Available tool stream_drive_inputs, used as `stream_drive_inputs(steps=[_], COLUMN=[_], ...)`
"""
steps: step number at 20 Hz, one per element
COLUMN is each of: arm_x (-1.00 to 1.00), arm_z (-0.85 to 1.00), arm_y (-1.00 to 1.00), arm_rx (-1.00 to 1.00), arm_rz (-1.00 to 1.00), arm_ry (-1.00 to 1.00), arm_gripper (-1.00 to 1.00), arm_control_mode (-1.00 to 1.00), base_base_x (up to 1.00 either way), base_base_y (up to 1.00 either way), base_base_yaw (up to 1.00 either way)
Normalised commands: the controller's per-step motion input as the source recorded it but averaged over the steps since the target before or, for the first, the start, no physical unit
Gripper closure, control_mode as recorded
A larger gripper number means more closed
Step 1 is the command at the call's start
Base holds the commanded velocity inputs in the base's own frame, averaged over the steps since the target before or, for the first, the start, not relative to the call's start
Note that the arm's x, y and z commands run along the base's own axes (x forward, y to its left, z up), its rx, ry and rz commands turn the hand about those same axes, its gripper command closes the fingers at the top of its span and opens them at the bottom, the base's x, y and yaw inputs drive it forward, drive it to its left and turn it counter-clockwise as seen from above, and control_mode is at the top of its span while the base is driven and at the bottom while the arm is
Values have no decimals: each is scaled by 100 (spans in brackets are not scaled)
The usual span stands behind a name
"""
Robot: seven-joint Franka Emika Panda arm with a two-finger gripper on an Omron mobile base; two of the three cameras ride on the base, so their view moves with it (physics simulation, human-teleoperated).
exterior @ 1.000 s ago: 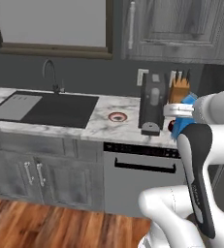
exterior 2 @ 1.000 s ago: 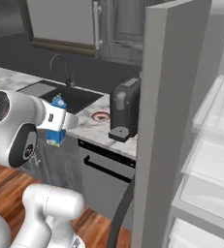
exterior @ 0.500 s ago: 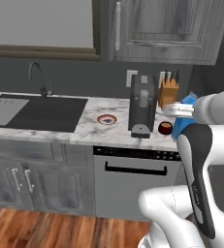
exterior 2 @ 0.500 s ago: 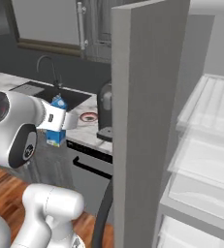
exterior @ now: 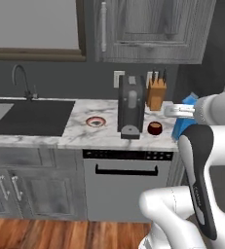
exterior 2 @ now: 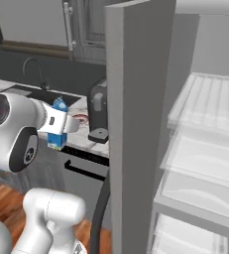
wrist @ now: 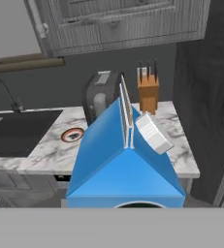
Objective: Take a sugar cube from the saucer and place it inside the coffee. Then, grab milk from the fridge and place it next to the coffee on the counter to sweeten the coffee.
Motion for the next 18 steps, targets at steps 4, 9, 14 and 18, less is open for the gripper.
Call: stream_drive_inputs(steps=[4,9,14,18], arm_x=[0,0,0,0], arm_z=[0,0,0,0], arm_y=[0,0,0,0], arm_rx=[0,0,0,0], arm_rz=[0,0,0,0], arm_ry=[0,0,0,0], arm_gripper=[100,100,100,100], arm_control_mode=[100,100,100,100], base_base_x=[31,42,51,47], base_base_y=[34,1,0,2], base_base_yaw=[-23,-26,-23,-15])
